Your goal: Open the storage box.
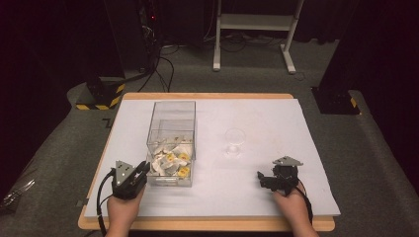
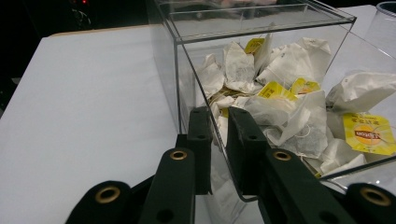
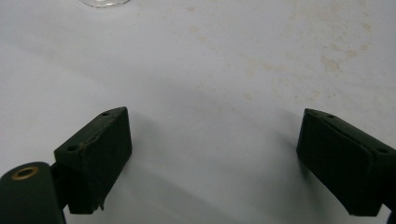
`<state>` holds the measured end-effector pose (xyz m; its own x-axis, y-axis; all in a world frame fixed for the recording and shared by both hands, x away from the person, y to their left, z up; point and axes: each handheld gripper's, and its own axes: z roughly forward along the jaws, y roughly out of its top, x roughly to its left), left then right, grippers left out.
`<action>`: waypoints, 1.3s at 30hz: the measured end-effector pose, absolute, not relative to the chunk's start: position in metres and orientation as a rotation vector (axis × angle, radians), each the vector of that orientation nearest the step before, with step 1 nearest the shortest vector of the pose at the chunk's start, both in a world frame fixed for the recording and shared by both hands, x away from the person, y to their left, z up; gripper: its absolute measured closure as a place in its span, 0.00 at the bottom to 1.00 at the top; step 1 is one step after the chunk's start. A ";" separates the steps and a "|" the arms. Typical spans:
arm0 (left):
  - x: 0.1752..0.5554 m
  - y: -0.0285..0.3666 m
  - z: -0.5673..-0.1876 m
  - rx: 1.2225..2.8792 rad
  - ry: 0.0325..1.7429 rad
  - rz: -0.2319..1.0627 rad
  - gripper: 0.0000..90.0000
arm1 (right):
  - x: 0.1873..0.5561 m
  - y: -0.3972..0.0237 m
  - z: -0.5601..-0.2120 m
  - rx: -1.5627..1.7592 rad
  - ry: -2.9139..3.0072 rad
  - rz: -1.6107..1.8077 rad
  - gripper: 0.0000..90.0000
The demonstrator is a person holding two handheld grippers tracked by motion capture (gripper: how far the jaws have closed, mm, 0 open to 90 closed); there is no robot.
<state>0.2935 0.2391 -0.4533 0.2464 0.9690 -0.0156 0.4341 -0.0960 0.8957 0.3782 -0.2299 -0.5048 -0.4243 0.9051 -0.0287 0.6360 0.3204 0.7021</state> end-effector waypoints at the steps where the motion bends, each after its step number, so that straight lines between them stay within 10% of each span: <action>1: 0.292 0.239 -0.453 1.671 1.319 0.795 0.88 | 0.378 -0.230 -0.505 1.363 2.174 0.868 0.11; 30: 0.273 0.238 -0.453 1.698 1.301 0.802 0.87 | 0.378 -0.230 -0.505 1.363 2.173 0.869 0.11; 39: 0.276 0.241 -0.448 1.693 1.282 0.786 0.73 | 0.378 -0.230 -0.505 1.362 2.173 0.869 0.11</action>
<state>0.2756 0.2405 -0.4476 0.2769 0.9608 -0.0099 0.4268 -0.1138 0.8972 0.3782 -0.2299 -0.5047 -0.4249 0.9048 -0.0298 0.6349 0.3213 0.7026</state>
